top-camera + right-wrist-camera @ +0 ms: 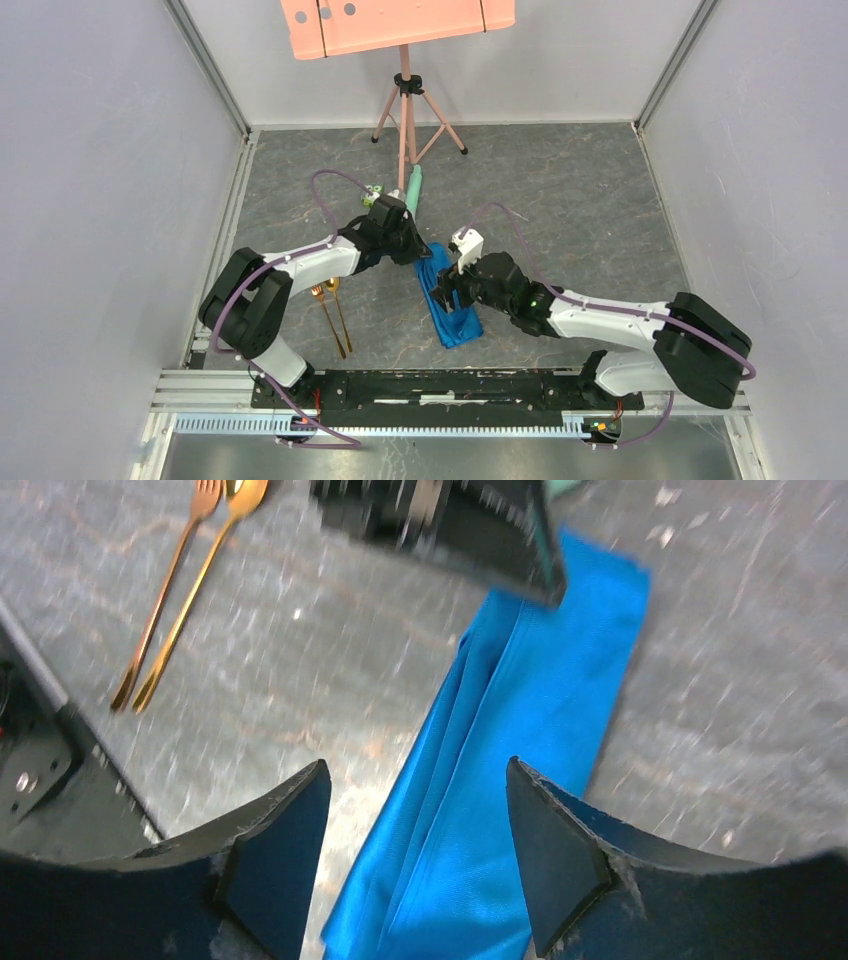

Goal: Fold the napkin into a case and place the utensils inside
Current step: Smooth out the smaller rectangle-folded napkin at the center of the board.

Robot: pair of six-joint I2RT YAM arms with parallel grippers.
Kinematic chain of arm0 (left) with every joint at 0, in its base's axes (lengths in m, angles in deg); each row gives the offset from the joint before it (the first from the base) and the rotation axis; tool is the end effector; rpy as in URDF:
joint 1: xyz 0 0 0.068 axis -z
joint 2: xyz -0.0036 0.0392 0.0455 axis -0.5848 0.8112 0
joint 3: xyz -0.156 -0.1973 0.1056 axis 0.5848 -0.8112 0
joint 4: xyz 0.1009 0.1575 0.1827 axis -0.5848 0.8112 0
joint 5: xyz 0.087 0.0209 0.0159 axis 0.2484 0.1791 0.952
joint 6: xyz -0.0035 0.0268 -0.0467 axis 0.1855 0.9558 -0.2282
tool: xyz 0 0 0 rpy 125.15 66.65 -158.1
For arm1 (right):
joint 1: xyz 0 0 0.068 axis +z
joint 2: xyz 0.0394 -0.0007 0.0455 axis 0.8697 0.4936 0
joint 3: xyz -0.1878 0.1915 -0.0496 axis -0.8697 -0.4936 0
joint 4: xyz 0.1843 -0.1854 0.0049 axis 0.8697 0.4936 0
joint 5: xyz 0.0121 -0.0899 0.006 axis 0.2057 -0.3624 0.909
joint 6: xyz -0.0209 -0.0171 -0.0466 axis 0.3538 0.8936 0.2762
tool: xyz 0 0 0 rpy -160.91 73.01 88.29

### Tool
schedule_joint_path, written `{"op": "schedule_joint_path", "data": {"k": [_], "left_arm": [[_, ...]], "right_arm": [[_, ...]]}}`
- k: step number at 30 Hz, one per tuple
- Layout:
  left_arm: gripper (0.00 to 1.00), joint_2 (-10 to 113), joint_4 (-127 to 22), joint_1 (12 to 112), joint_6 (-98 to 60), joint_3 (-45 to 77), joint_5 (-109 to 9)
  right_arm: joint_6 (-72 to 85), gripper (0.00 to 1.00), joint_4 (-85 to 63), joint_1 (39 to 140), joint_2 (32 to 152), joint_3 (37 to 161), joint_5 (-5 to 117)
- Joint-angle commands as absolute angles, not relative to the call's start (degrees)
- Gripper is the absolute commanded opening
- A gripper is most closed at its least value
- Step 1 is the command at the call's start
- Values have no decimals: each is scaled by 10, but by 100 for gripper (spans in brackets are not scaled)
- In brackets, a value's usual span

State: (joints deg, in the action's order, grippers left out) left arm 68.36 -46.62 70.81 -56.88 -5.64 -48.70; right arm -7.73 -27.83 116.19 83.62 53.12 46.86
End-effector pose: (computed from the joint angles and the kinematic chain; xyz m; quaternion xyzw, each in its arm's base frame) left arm 0.2674 -0.1926 0.1828 -0.0940 0.9184 -0.2969 0.2440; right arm 0.1466 0.2137 0.1917 -0.2483 0.8170 0.3134 0.4154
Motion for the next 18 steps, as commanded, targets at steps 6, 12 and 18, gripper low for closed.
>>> {"op": "schedule_joint_path", "data": {"k": [6,12,18], "left_arm": [[2,659,-525,690,-601,-81,-537],[2,657,-526,687,-602,-79,-543],[2,658,-523,684,-601,-77,-548]], "right_arm": [[6,59,-381,1161,955,625,337],[4,51,-387,1161,1000,653,328],[-11,53,-395,1160,1021,658,317]]}}
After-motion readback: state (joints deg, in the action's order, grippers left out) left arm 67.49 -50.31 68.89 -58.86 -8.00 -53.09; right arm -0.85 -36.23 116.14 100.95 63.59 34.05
